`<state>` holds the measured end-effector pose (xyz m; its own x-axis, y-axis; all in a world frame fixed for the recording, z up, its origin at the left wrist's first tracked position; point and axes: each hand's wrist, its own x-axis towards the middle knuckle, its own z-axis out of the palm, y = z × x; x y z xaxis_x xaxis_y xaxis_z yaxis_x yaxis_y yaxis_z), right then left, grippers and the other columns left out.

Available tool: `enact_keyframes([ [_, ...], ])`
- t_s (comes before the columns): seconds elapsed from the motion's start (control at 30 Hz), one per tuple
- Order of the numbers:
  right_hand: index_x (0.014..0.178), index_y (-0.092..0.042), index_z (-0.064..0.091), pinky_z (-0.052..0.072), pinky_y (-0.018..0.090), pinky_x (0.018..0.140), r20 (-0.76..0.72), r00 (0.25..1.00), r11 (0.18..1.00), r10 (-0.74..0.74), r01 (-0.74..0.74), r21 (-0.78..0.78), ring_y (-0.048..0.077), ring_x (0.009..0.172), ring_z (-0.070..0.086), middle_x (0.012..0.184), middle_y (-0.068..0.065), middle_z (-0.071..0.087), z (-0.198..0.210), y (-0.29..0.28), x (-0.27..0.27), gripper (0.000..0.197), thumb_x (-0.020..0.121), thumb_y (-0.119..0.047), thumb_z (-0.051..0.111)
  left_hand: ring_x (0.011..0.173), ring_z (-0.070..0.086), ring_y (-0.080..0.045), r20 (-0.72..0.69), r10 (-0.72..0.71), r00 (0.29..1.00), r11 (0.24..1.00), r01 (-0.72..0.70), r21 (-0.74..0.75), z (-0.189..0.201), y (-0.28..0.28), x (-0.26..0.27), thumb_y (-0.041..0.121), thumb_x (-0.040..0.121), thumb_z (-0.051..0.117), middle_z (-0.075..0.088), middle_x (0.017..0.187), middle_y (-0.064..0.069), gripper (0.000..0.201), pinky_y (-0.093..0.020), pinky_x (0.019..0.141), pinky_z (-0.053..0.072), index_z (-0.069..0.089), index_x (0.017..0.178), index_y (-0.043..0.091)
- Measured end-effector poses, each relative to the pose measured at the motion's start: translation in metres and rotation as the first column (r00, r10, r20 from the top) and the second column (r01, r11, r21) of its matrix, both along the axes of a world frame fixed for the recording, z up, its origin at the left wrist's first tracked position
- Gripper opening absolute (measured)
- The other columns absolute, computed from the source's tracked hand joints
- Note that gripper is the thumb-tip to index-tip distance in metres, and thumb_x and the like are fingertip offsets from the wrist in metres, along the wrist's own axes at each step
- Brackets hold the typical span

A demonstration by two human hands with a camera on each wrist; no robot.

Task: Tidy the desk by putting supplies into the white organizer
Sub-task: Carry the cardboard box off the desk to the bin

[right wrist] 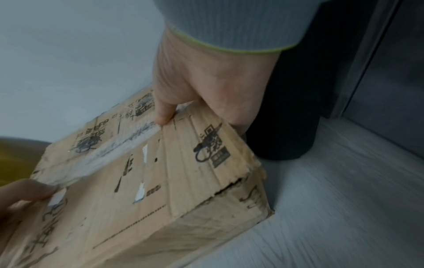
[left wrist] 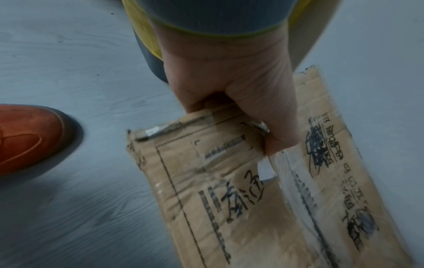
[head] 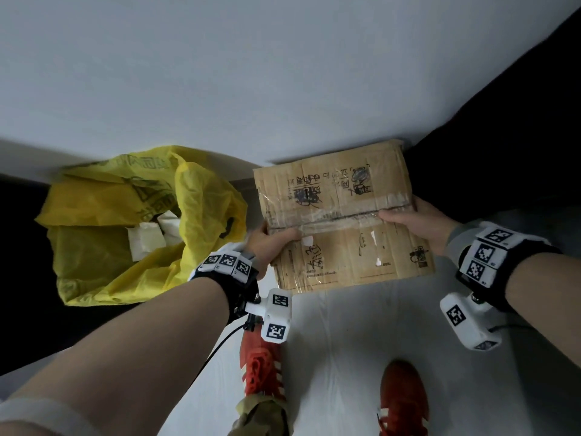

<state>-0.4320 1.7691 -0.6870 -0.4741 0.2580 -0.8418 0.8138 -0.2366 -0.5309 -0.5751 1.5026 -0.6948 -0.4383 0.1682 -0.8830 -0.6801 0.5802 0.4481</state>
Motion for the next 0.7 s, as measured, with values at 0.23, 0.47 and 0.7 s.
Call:
enact_keyframes([
  [0.23,0.139,-0.033,0.048,0.052,0.039,0.087,-0.027,0.999,0.993,-0.034,0.037,0.108,0.016,0.102,0.064,0.117,-0.006,0.065,0.004,-0.009,-0.008,0.066,0.081,-0.04,0.078,0.099,0.069,-0.026,-0.049,0.028,0.998,0.999,-0.03,-0.044,-0.001,0.008,-0.017,0.034,0.062,0.086,0.071,0.111,-0.005,0.067,-0.044,0.091,0.057,0.059,0.122,0.023],
  [0.47,0.138,-0.01,0.042,0.052,0.045,0.094,0.151,0.989,0.926,0.006,-0.063,0.372,0.027,0.108,0.061,0.123,0.008,0.06,0.04,-0.026,-0.017,0.066,0.086,-0.035,0.072,0.096,0.059,-0.027,-0.215,-0.158,0.964,0.92,0.064,-0.388,0.042,0.022,0.004,0.062,0.062,0.075,0.058,0.11,-0.007,0.094,-0.043,0.087,0.054,0.041,0.132,0.009],
  [0.7,0.132,-0.013,0.046,0.054,0.035,0.076,0.253,0.94,0.85,0.228,-0.319,0.419,0.022,0.095,0.061,0.112,0.003,0.06,0.154,-0.051,-0.007,0.061,0.082,-0.037,0.073,0.094,0.058,-0.028,-0.188,-0.241,0.952,0.918,0.161,-0.364,0.157,0.017,0.027,0.056,0.081,0.061,0.06,0.113,-0.013,0.076,-0.038,0.081,0.052,0.042,0.135,0.006],
])
